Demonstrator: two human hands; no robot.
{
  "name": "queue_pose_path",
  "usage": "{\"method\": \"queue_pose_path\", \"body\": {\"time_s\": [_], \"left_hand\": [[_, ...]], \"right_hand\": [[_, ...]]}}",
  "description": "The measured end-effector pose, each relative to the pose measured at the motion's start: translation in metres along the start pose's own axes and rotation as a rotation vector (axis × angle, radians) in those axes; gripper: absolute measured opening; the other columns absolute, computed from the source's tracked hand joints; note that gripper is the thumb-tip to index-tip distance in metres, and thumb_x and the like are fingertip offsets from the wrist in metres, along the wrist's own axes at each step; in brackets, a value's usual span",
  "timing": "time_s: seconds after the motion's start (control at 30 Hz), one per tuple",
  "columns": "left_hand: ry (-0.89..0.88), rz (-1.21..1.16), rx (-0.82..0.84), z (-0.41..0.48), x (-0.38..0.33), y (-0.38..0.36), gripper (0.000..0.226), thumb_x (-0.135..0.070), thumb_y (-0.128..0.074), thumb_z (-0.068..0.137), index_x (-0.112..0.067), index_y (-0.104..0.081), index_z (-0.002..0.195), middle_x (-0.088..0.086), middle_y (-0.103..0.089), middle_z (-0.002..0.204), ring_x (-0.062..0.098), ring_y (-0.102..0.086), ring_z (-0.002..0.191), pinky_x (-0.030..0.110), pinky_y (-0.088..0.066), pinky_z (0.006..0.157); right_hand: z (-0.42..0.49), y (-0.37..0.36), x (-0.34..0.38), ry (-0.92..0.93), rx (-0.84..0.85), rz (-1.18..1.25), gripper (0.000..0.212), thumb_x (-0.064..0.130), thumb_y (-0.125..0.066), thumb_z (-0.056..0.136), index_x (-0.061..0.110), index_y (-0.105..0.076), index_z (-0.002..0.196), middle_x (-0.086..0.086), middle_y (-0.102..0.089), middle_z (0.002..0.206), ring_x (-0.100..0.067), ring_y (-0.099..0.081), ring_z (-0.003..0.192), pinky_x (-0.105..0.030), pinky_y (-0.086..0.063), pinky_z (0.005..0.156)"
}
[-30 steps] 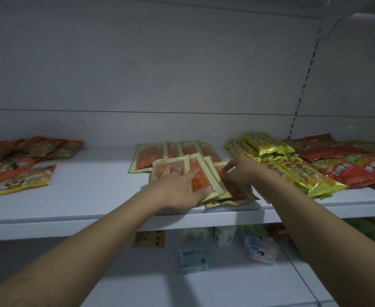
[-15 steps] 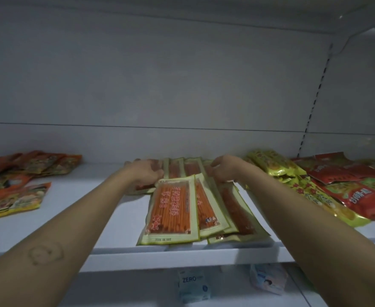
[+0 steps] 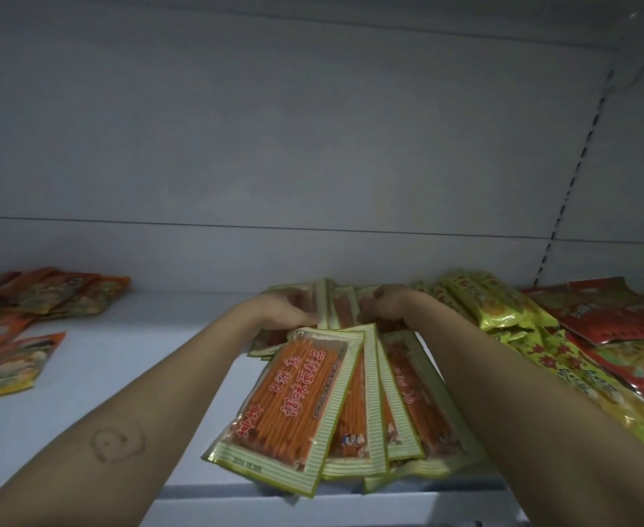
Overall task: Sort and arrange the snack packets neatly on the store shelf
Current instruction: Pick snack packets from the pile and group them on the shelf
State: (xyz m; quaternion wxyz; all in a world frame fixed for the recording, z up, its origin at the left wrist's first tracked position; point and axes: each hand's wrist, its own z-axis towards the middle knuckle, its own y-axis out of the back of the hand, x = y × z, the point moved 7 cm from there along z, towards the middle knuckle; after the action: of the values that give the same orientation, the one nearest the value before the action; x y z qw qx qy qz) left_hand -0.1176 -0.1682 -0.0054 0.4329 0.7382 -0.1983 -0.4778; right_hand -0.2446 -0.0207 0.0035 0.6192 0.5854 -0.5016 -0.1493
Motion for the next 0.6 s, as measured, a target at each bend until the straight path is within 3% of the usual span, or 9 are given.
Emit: {"method": "queue_pose_path", "body": {"time_s": [0.27,0.37,0.47,0.53,0.6], "left_hand": [[0.01,-0.103,-0.016,0.001,-0.019,-0.005,0.071,-0.048,-0.075,0.082,-0.02,-0.049,0.142,0.003,-0.058,0.14,0.023,-0.06,0.117,0.029,-0.045,0.09],[0.044,-0.1,-0.019,0.002,-0.025,-0.007,0.079,-0.051,-0.077,0.079,-0.018,-0.047,0.144,0.007,-0.051,0.146,0.026,-0.052,0.128,0.035,-0.043,0.105],[0.055,-0.161,-0.024,0.004,-0.034,-0.012,0.093,-0.048,-0.081,0.075,-0.02,-0.035,0.151,0.011,-0.04,0.152,0.03,-0.045,0.135,0.044,-0.04,0.111],[0.072,-0.233,-0.014,0.006,-0.04,-0.017,0.091,-0.043,-0.086,0.071,-0.019,-0.04,0.146,0.013,-0.046,0.144,0.031,-0.053,0.125,0.044,-0.047,0.105],[0.083,-0.315,0.006,0.008,-0.045,-0.023,0.086,-0.038,-0.088,0.068,-0.016,-0.046,0.14,0.014,-0.051,0.136,0.032,-0.061,0.115,0.045,-0.052,0.099]], "right_hand": [[0.006,0.002,-0.007,-0.032,-0.042,0.267,0.065,0.007,-0.081,0.078,-0.003,-0.051,0.134,-0.021,-0.069,0.107,-0.034,-0.068,0.095,-0.046,-0.055,0.086],[0.004,0.004,-0.014,-0.05,-0.066,0.297,0.063,0.005,-0.081,0.078,-0.001,-0.051,0.133,-0.022,-0.071,0.097,-0.033,-0.068,0.084,-0.045,-0.057,0.077],[0.003,0.008,-0.022,-0.078,-0.093,0.275,0.051,0.006,-0.078,0.082,0.004,-0.054,0.127,-0.017,-0.07,0.084,-0.029,-0.067,0.067,-0.03,-0.053,0.048],[0.001,0.013,-0.023,-0.091,-0.135,0.188,0.031,0.011,-0.072,0.088,0.007,-0.058,0.116,-0.016,-0.069,0.091,-0.027,-0.067,0.062,-0.025,-0.047,0.04],[-0.002,0.024,-0.021,-0.062,-0.217,-0.027,0.021,0.019,-0.064,0.093,0.007,-0.062,0.11,-0.015,-0.068,0.105,-0.023,-0.061,0.063,-0.024,-0.045,0.046]]}}
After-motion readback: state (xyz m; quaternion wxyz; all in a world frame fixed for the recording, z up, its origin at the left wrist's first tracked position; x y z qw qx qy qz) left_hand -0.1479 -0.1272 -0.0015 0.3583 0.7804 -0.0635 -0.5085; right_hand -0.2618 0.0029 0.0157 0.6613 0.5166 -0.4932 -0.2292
